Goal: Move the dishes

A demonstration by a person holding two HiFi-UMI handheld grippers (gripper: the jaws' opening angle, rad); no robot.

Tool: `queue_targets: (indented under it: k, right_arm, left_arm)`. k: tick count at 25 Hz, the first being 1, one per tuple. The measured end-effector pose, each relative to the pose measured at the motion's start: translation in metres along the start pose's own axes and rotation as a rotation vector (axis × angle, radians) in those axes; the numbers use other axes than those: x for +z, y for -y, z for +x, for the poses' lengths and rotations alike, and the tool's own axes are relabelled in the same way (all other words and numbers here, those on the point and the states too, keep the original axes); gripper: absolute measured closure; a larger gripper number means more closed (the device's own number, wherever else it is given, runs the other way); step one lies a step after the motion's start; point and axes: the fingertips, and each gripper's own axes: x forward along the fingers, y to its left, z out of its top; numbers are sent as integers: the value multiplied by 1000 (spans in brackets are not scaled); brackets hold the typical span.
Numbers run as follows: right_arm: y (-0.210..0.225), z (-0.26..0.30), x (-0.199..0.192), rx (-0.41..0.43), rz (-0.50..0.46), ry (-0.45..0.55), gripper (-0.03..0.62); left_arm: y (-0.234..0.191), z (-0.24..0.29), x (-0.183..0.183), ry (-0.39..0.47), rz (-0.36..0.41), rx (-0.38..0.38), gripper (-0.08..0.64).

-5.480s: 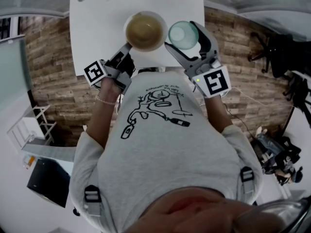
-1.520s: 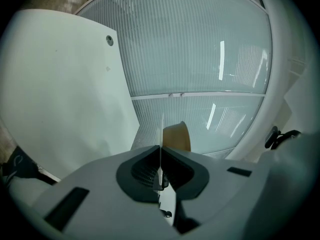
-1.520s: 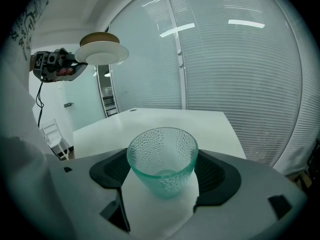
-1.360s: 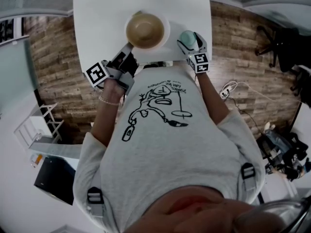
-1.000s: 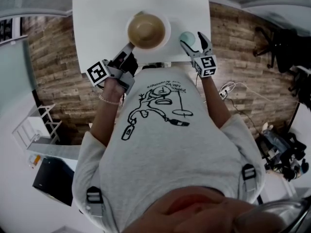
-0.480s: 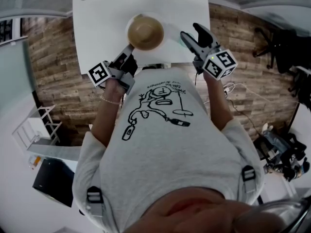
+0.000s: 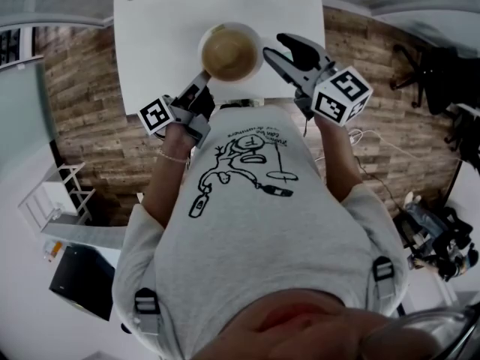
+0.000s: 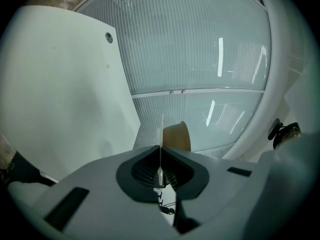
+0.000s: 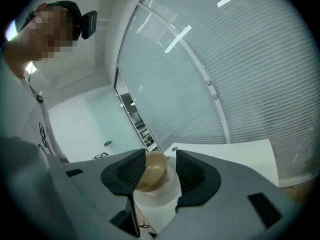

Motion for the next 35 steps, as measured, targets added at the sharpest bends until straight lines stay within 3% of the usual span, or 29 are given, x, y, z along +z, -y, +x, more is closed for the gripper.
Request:
queue_targets:
  k: [7, 24, 35]
  right_arm:
    - [-19, 12, -11, -25, -74, -111, 422]
    - [-10, 26, -50, -55, -77, -331, 443]
    - [1, 25, -67, -104, -85, -409, 542]
  left_arm:
    - [6, -13, -7, -1, 6, -18, 551]
    - [16, -4, -21, -51, 70, -48, 551]
    - [10, -3, -32, -75, 66, -29, 551]
